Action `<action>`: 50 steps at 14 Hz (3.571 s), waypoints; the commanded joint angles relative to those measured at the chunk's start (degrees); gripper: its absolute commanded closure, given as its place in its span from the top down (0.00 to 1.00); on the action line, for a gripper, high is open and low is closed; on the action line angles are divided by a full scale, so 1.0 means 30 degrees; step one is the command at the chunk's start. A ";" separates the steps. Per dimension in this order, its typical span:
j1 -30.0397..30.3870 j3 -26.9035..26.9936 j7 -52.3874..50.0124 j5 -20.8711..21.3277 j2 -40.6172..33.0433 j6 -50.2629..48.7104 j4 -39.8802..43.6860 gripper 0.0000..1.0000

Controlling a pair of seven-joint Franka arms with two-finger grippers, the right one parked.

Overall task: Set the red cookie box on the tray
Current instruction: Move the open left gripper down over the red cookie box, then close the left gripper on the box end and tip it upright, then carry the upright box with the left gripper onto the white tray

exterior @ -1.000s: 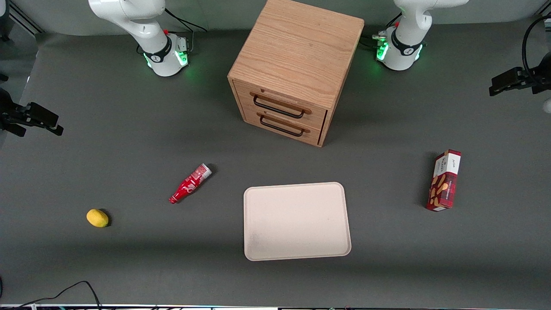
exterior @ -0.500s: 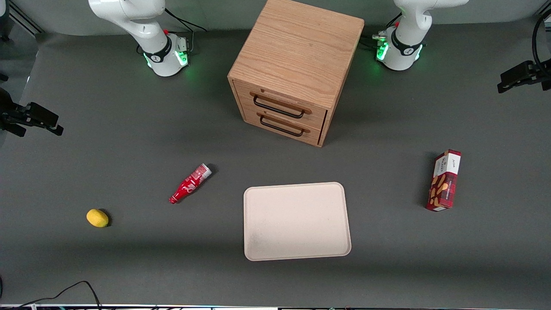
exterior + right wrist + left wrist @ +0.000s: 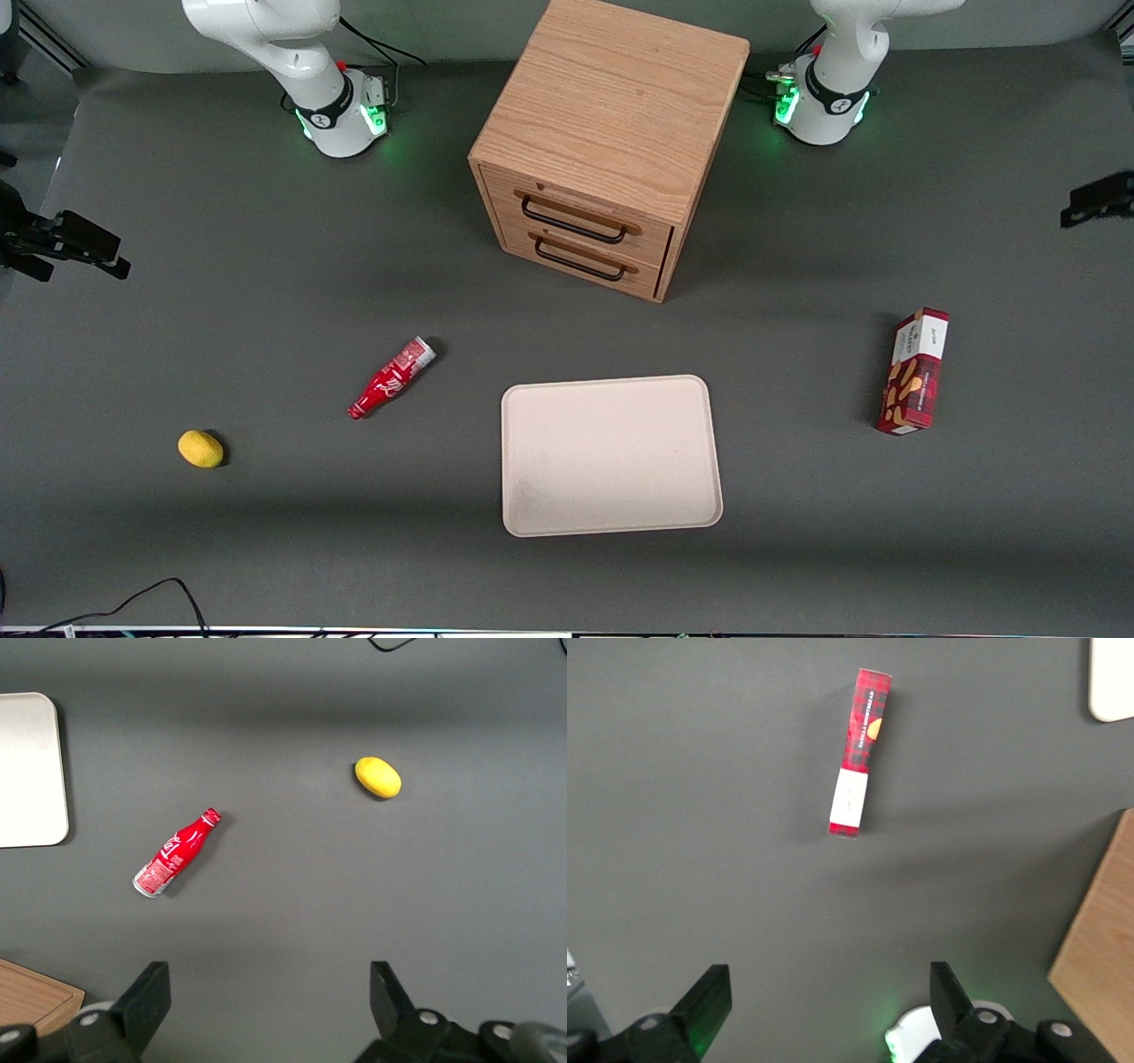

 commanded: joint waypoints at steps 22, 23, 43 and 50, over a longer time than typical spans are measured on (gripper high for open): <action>-0.0261 -0.0435 0.3957 -0.3408 0.6993 1.6064 -0.8018 0.00; -0.0261 -0.0435 0.3986 -0.3408 0.7051 1.6064 -0.8017 0.00; -0.0378 -0.1710 -0.4900 -0.3408 0.6173 -0.2535 0.7094 0.00; -0.0961 -0.7405 -1.5196 -0.3086 0.7457 0.1319 0.7101 0.00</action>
